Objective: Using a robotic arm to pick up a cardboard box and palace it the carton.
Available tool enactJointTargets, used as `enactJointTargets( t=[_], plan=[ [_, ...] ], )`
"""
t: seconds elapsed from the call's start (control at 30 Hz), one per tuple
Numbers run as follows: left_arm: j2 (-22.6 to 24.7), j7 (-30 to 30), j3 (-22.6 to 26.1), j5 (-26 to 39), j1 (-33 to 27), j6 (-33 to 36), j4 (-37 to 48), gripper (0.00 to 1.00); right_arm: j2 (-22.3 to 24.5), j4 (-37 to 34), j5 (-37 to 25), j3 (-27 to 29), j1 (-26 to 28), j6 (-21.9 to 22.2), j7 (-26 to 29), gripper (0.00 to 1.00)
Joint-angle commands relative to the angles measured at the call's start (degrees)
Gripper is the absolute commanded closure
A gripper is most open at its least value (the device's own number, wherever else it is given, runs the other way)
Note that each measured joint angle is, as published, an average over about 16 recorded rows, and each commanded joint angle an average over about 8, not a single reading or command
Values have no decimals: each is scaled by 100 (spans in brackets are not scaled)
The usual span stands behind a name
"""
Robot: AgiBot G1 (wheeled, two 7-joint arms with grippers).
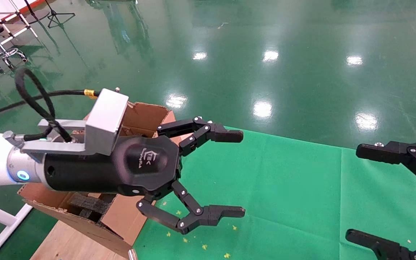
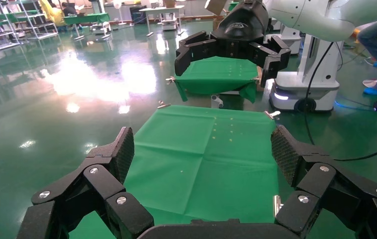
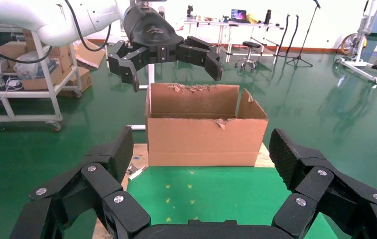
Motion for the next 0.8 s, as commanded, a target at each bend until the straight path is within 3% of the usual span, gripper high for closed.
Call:
enactJointTargets(
  t=[0.03, 0.8],
  plan=[
    [0, 0, 0, 0, 0, 0, 0, 0, 0, 0, 0, 0, 0, 0, 0, 0],
    [0, 0, 0, 0, 0, 0, 0, 0, 0, 0, 0, 0, 0, 0, 0, 0]
  ],
)
